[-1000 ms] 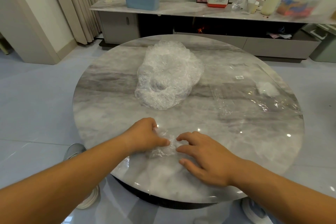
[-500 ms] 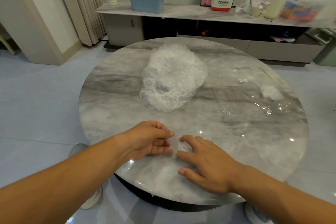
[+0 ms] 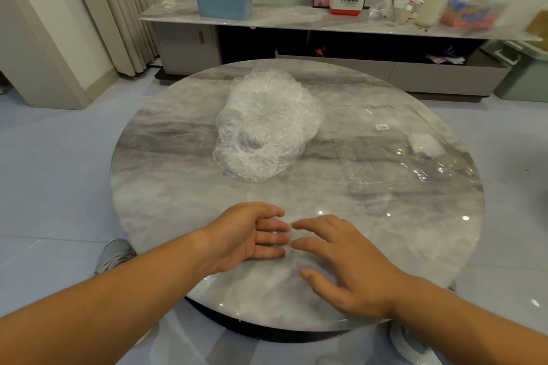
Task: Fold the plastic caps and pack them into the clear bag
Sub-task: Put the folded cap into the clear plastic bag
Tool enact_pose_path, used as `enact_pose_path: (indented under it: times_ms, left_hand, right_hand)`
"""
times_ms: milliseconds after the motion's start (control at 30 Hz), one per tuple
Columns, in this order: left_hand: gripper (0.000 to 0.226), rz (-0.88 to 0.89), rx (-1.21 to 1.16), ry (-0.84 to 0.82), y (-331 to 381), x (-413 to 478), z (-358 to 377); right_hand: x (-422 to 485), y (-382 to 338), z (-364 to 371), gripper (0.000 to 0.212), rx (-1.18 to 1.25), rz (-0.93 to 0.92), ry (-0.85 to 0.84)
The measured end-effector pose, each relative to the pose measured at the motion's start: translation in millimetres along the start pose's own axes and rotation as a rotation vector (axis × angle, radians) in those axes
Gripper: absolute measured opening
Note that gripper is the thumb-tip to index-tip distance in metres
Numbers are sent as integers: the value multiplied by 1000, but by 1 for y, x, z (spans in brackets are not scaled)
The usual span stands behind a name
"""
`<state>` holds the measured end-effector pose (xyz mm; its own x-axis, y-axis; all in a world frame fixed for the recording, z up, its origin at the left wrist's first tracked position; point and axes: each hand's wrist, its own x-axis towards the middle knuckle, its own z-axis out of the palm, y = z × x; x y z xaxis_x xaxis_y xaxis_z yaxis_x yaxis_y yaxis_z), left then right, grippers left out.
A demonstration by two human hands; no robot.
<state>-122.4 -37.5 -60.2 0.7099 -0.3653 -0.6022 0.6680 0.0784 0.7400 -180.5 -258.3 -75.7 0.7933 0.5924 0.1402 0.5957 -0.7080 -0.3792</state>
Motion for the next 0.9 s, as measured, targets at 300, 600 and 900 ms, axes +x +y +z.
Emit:
enact_pose_path:
  times_ms: [300, 600, 900]
  left_hand:
    - [27, 26, 1, 0, -2, 2, 2]
    - [27, 45, 40, 14, -6, 4, 2]
    - [33, 206, 380, 220, 6, 7, 0]
  right_hand:
    - [-2, 2, 1, 46, -100, -7, -73]
    - [-3, 10, 6, 47, -154, 78, -111]
    - [-3, 12, 7, 47, -93, 83, -87]
